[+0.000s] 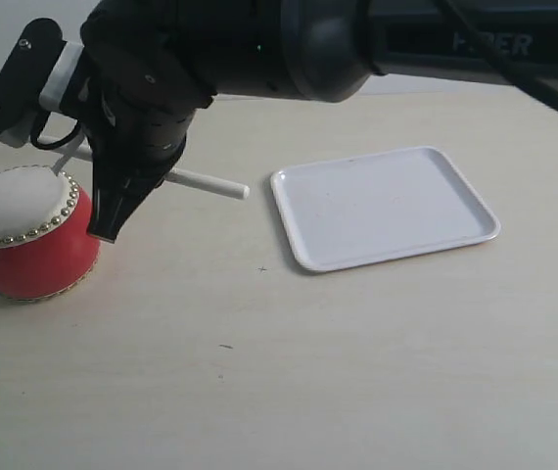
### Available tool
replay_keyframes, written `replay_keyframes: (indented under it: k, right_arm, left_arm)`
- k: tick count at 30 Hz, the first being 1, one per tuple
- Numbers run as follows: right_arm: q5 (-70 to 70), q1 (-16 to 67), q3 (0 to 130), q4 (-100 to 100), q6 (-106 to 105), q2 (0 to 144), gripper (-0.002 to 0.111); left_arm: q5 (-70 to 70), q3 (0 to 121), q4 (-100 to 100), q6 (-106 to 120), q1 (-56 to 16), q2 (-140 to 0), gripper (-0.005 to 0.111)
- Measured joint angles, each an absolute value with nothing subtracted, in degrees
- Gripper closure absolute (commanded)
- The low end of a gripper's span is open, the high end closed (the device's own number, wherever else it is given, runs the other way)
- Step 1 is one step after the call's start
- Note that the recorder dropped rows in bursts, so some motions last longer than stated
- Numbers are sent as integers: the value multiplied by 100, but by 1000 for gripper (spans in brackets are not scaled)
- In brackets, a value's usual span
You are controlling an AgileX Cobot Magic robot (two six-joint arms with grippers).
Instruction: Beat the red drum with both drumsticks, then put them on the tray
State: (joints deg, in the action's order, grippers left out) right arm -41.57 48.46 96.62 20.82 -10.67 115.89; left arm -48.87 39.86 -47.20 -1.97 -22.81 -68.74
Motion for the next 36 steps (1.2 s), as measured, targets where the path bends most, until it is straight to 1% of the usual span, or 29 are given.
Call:
replay_keyframes:
  k: [9, 18, 21, 25, 29, 36]
  right_arm:
    - [-4208, 4859, 9662, 2238, -971, 11895, 108]
    - [-4213, 4859, 9662, 2238, -904, 11910, 108]
    - [-4135, 4859, 9662, 2238, -816, 11910, 108]
    - [-4083, 4859, 9662, 2238, -795, 11910, 108]
    - [-4083, 4859, 9662, 2275, -795, 11910, 108]
    - [-4083, 4859, 9691, 2495, -780, 11848, 108]
  left_arm:
    - [-4731, 3889, -4732, -387, -2187, -6874, 107]
    - [-4668, 3889, -4810, -566, -2187, -6862, 107]
    - [-4659, 4109, -5171, -1086, -2187, -6649, 107]
    - [-4736, 4242, -5287, -1110, -2187, -6412, 107]
    - [-4789, 4144, -5008, -859, -2187, -6694, 107]
    - [-5105, 3981, -4581, -455, -2187, -7788, 107]
